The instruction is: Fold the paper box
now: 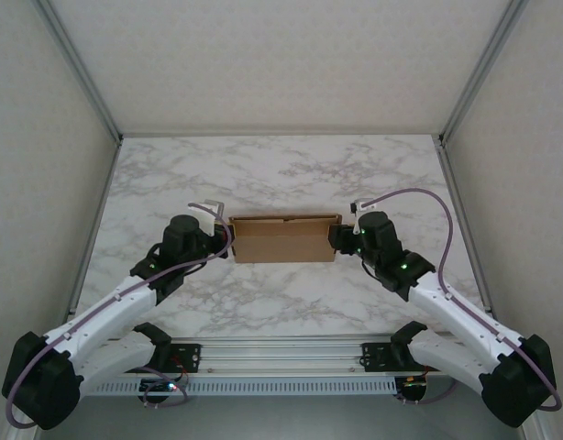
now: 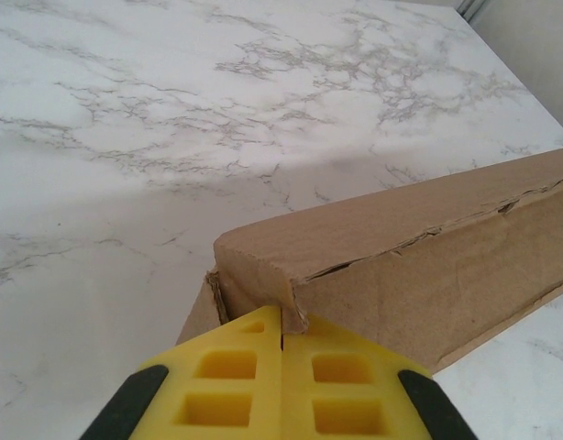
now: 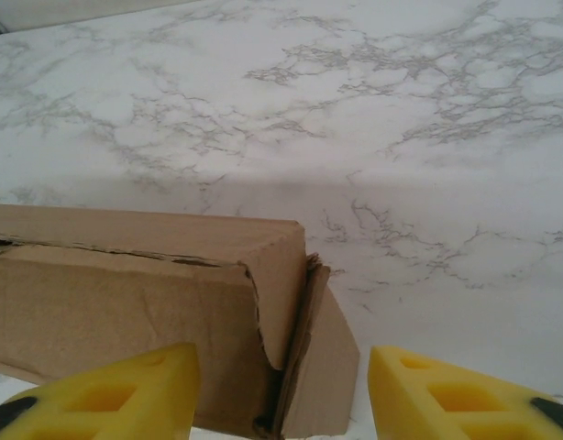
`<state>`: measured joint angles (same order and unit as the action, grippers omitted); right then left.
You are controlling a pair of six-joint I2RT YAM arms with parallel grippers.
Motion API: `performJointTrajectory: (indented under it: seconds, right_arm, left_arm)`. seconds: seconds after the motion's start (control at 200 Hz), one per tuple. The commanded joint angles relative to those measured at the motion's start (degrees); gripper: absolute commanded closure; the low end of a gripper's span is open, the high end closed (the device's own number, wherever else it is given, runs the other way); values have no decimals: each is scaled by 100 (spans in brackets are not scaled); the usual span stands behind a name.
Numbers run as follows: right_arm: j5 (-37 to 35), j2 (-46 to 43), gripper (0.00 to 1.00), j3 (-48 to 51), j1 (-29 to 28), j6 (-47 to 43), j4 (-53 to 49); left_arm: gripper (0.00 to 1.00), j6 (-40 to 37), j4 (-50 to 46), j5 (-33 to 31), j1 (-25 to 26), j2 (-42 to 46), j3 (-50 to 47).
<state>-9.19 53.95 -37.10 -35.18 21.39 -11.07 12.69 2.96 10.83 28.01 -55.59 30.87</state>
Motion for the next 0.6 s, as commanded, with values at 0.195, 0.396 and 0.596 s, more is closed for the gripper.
performJointTrajectory:
  seconds: [0.195, 0.396, 0.596]
  right_arm:
    - [203, -692, 60, -482, -33, -263, -207]
    - [-20, -495, 87, -1055, -42, -267, -638]
    - [606, 423, 100, -1933, 39, -251, -862]
  left_arm:
    - [100, -47, -1200, 69, 183, -259, -151]
    - [100, -56, -1194, 51, 196, -299, -121]
    - [100, -65, -1207, 25, 204, -294, -114]
